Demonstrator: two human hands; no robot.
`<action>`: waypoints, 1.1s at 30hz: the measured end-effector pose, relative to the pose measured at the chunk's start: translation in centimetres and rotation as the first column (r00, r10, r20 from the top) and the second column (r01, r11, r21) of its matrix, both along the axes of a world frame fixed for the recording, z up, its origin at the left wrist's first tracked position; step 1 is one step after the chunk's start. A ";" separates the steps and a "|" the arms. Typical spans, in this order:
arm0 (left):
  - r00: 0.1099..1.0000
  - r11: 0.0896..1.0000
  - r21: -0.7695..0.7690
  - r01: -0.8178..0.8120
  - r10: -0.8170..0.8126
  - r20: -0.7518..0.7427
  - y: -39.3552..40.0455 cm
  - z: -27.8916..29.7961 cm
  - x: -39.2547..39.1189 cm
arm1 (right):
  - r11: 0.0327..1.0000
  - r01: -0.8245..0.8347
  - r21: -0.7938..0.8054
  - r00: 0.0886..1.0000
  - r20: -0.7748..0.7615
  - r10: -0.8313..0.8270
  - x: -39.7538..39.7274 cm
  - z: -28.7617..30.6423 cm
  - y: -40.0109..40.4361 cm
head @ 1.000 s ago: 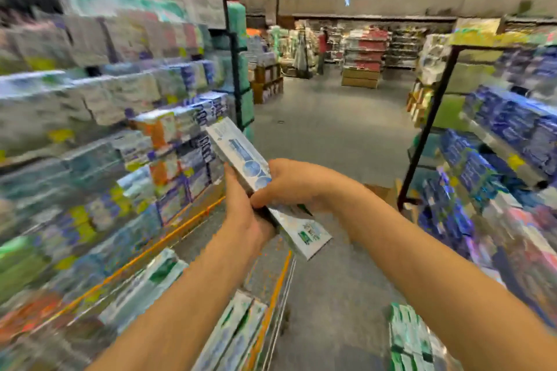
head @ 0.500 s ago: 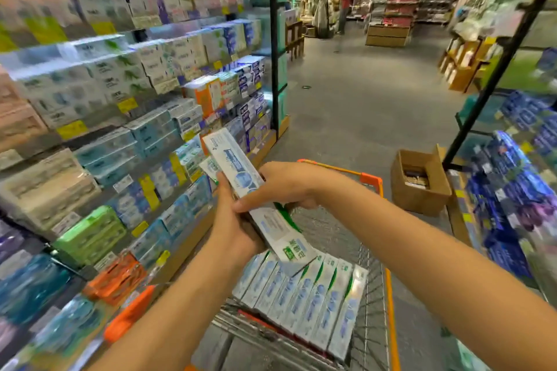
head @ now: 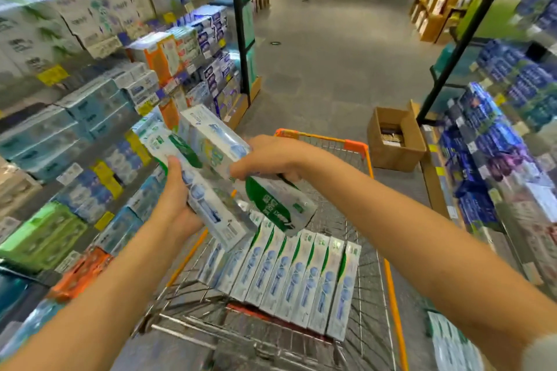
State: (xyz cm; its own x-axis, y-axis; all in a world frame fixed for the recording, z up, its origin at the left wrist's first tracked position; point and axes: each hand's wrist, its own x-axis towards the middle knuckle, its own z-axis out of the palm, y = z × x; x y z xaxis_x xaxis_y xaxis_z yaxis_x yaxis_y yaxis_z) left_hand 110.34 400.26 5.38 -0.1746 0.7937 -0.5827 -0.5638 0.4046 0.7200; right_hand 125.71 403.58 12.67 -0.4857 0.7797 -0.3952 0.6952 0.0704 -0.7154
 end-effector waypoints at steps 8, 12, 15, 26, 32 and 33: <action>0.988 0.997 -0.076 -0.009 -0.003 -0.152 1.5 -2.9 -6.3 | 0.867 -0.484 0.117 0.781 0.504 0.368 -0.3 -11.5 1.8; 0.994 0.993 -0.120 0.020 -0.032 -0.107 1.8 -4.9 -7.7 | 0.522 -0.831 0.194 0.438 0.806 0.399 -2.8 -18.6 0.9; 0.994 0.985 -0.166 0.051 -0.066 -0.083 2.3 -6.3 -8.9 | 0.405 -0.908 0.104 0.282 0.867 0.410 -4.8 -22.3 0.2; 0.981 0.969 -0.164 0.185 -0.191 -0.023 3.3 -9.8 -8.5 | 0.458 -0.848 0.266 0.445 0.828 0.342 -7.9 -29.4 0.0; 0.959 0.949 -0.148 0.277 -0.264 0.102 3.7 -9.9 -6.3 | 0.608 -0.776 0.169 0.451 0.822 0.346 -7.4 -26.5 0.7; 0.955 0.948 -0.130 0.290 -0.278 0.108 3.9 -10.0 -6.1 | 0.744 -0.642 0.184 0.583 0.748 0.318 -7.1 -25.7 1.2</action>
State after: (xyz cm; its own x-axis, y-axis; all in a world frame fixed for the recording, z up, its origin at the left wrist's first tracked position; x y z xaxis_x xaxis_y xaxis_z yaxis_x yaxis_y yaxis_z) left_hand 104.19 404.14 -4.63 0.1028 0.7103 -0.6963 -0.4688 0.6520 0.5959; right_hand 118.61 404.77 -13.05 -0.5870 0.6576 -0.4722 0.7161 0.6938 0.0761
